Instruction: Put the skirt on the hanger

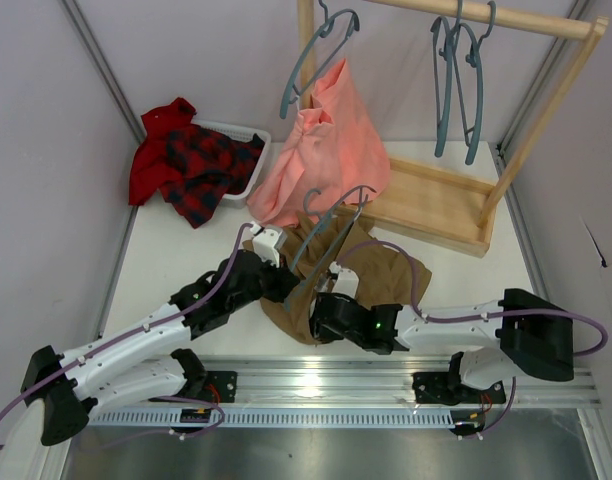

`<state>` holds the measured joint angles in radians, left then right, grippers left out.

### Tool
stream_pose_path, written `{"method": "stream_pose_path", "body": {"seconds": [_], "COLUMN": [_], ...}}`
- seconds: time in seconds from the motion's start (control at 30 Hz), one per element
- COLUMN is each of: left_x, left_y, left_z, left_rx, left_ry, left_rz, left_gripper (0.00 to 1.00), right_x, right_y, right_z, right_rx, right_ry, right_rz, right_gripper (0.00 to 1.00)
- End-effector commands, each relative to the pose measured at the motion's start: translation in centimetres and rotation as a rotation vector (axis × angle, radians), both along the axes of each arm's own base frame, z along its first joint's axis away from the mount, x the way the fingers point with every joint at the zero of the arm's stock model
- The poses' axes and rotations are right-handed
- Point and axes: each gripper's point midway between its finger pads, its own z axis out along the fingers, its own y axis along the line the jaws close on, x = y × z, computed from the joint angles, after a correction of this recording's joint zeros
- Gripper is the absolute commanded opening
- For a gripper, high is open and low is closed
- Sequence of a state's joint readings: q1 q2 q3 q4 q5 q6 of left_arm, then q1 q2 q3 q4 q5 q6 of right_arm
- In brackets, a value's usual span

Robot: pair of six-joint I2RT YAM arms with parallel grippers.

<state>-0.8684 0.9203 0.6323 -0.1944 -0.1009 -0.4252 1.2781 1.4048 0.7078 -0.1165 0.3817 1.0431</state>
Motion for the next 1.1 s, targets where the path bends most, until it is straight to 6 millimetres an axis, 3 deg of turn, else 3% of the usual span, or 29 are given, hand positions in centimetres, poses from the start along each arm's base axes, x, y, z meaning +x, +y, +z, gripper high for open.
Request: {"method": "stream_pose_path", "body": {"seconds": [0.0,0.1,0.2,0.27,0.4,0.67,0.73,0.9,1.07], "left_x": [0.6,0.6,0.6,0.6,0.6,0.8,0.7,0.1,-0.5], "left_y": [-1.0,-0.8,-0.8,-0.7,-0.8,-1.9,-2.2,-3.5,-4.8], "left_z": [3.1,3.0,3.0,3.2,3.4,4.6,4.9,5.7,6.7], "left_rx": [-0.058,-0.051,-0.049,-0.052,-0.06,-0.114,-0.129,-0.199,-0.232], "left_ry": [-0.061,-0.06,-0.062,-0.063,-0.069,-0.07,-0.069,-0.026,-0.015], "left_rz": [-0.015,-0.012,-0.01,-0.008,-0.007,-0.026,-0.031,-0.061,-0.093], "left_gripper": [0.0,0.0,0.0,0.0,0.0,0.0,0.0,0.0,0.0], "right_x": [0.4,0.6,0.8,0.9,1.1,1.7,1.6,0.7,0.3], "right_y": [0.6,0.6,0.7,0.5,-0.4,-2.9,-2.9,-2.4,-1.8], "right_z": [-0.6,-0.5,0.0,0.1,1.2,7.1,7.7,6.9,8.8], "right_rx": [0.043,0.054,0.069,0.066,0.073,0.162,0.185,0.169,0.1], "right_ry": [0.022,0.011,0.0,-0.003,-0.029,-0.169,-0.196,-0.243,-0.382], "right_rz": [-0.027,-0.034,-0.039,-0.045,-0.073,-0.131,-0.123,-0.04,0.026], "right_gripper": [0.41,0.36,0.22,0.0,0.0,0.0,0.0,0.0,0.0]}}
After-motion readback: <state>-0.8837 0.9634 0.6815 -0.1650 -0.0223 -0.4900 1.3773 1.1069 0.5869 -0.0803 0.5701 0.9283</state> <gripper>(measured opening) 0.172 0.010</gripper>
